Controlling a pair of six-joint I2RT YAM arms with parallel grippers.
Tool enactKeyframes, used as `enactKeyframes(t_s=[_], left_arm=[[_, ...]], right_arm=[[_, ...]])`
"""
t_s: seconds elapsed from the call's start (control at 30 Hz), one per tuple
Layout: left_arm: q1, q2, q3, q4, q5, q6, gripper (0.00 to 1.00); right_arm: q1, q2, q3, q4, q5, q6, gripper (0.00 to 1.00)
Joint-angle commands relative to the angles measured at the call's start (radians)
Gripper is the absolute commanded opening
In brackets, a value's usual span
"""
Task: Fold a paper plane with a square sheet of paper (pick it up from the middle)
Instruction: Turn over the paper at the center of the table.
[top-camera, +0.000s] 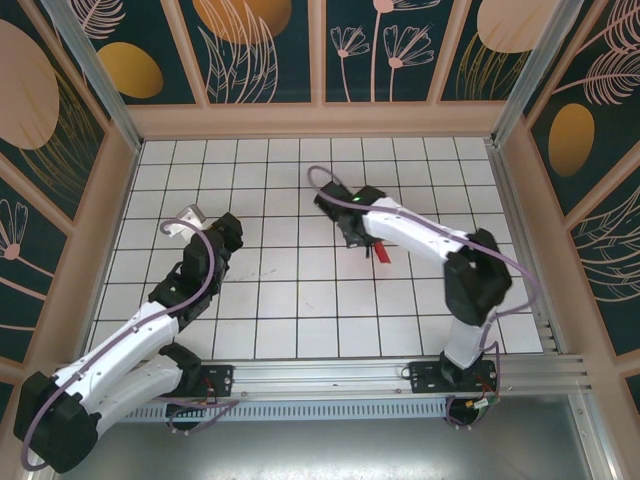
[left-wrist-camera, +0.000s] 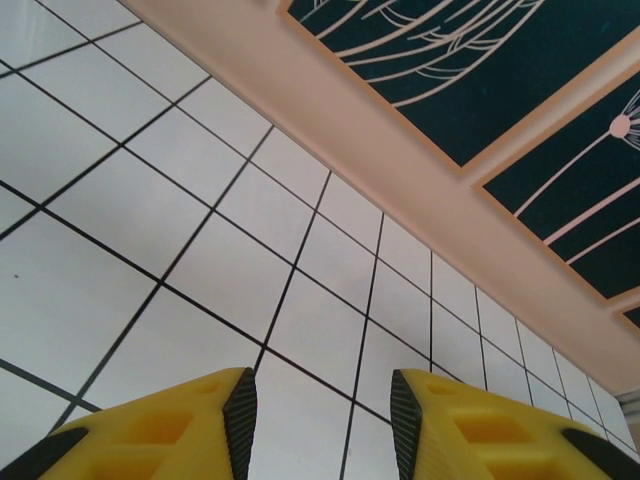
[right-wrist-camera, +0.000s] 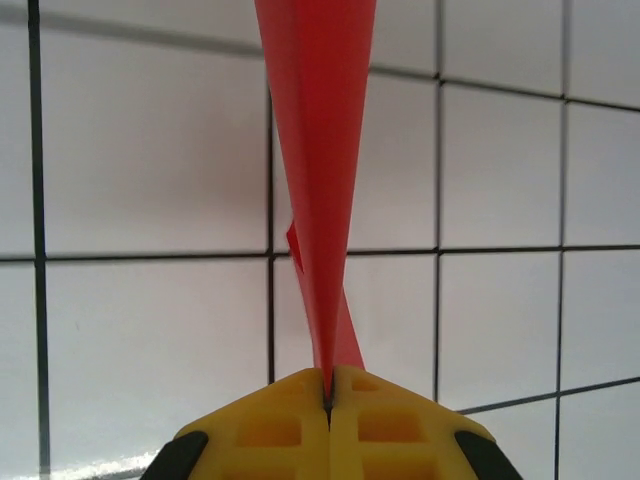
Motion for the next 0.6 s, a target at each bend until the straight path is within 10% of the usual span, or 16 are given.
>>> enactKeyframes(t_s=[0.0,0.2,0.43,0.57], left_arm=[[0.006,-0.031,-0.012,-0.027,-0.044,-0.019,0.43],[0.007,-0.052,-0.004,-0.061,-0.034,-0.02,0.43],[0.007,0.0,0.038,-0.055,0.107,0.042,0.47],[0.01,0.17,0.091,0.037,0.348,0.082,0.44]], right_arm=[[0.06,0.119,0.077,-0.043,-0.086,0.037,0.07],[0.101,0.231,0.181,0.183,-0.447,0.002,0.21],[0.005,-0.068,-0.146,0.619,-0.78,0.03,0.51],[-0.113,-0.239,-0.44,0.909,-0.946,0.117,0.36]])
